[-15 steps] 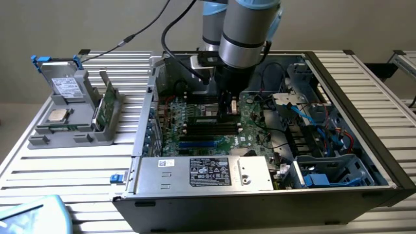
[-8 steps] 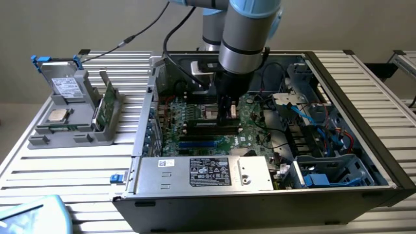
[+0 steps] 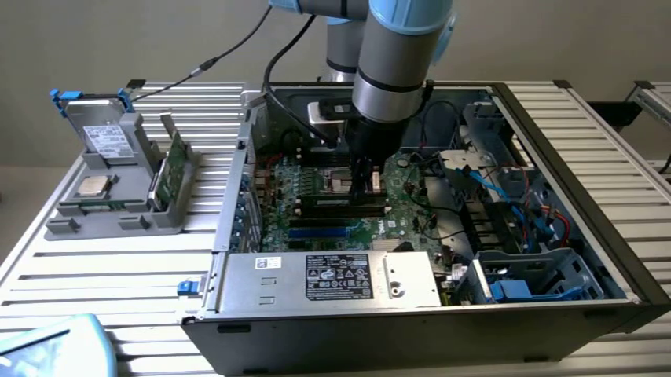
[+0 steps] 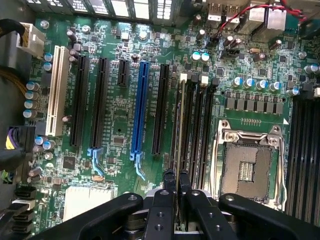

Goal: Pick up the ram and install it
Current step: 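Insert the ram into the slot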

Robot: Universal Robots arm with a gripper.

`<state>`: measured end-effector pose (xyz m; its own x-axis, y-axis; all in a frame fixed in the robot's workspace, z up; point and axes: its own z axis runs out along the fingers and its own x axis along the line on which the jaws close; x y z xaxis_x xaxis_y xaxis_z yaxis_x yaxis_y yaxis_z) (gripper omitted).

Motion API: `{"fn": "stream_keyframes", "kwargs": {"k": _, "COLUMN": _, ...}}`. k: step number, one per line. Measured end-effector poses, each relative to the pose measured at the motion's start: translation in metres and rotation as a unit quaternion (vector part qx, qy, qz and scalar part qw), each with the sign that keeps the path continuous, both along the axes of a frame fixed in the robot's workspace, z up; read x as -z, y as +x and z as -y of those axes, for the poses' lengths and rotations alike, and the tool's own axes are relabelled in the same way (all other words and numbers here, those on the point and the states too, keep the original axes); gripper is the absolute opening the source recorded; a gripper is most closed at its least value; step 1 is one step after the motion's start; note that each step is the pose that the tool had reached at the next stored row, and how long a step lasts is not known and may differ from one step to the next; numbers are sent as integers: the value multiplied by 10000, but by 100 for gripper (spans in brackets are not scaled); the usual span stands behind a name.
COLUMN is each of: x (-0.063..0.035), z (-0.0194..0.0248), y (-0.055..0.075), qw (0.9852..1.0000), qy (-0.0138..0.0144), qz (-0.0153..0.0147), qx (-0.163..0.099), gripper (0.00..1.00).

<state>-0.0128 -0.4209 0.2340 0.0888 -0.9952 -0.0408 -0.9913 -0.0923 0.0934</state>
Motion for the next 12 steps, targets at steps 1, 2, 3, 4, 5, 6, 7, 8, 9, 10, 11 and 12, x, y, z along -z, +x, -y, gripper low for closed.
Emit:
{"fn": "stream_keyframes", "kwargs": {"k": 1, "x": 2, "z": -2, "y": 0, "qw": 10000, "qy": -1, "qz": -15, "qx": 0, "gripper": 14}}
{"fn": "stream_keyframes", "kwargs": {"k": 2, "x": 4, "z": -4, "y": 0, "qw": 10000, "qy": -1, "qz": -27, "qx": -1, "gripper": 14}}
{"fn": "stream_keyframes", "kwargs": {"k": 3, "x": 5, "z": -5, "y": 0, "qw": 10000, "qy": -2, "qz": -37, "qx": 0, "gripper": 14}}
{"fn": "stream_keyframes", "kwargs": {"k": 4, "x": 6, "z": -6, "y": 0, "qw": 10000, "qy": -2, "qz": -46, "qx": 0, "gripper": 14}}
{"fn": "stream_keyframes", "kwargs": {"k": 5, "x": 12, "z": -7, "y": 0, "qw": 10000, "qy": 0, "qz": -52, "qx": 0, "gripper": 14}}
{"fn": "stream_keyframes", "kwargs": {"k": 6, "x": 19, "z": -8, "y": 0, "qw": 10000, "qy": -2, "qz": -55, "qx": 0, "gripper": 14}}
{"fn": "stream_keyframes", "kwargs": {"k": 7, "x": 28, "z": -12, "y": 0, "qw": 10000, "qy": -10, "qz": -58, "qx": 0, "gripper": 14}}
{"fn": "stream_keyframes", "kwargs": {"k": 8, "x": 36, "z": -20, "y": 0, "qw": 10000, "qy": -21, "qz": -60, "qx": 0, "gripper": 14}}
{"fn": "stream_keyframes", "kwargs": {"k": 9, "x": 41, "z": -32, "y": 1, "qw": 10000, "qy": -32, "qz": -62, "qx": 0, "gripper": 14}}
{"fn": "stream_keyframes", "kwargs": {"k": 10, "x": 42, "z": -41, "y": 0, "qw": 10000, "qy": -38, "qz": -63, "qx": 1, "gripper": 14}}
{"fn": "stream_keyframes", "kwargs": {"k": 11, "x": 42, "z": -48, "y": 1, "qw": 10000, "qy": -44, "qz": -66, "qx": 1, "gripper": 14}}
{"fn": "stream_keyframes", "kwargs": {"k": 12, "x": 44, "z": -54, "y": 1, "qw": 10000, "qy": -61, "qz": -76, "qx": 1, "gripper": 14}}
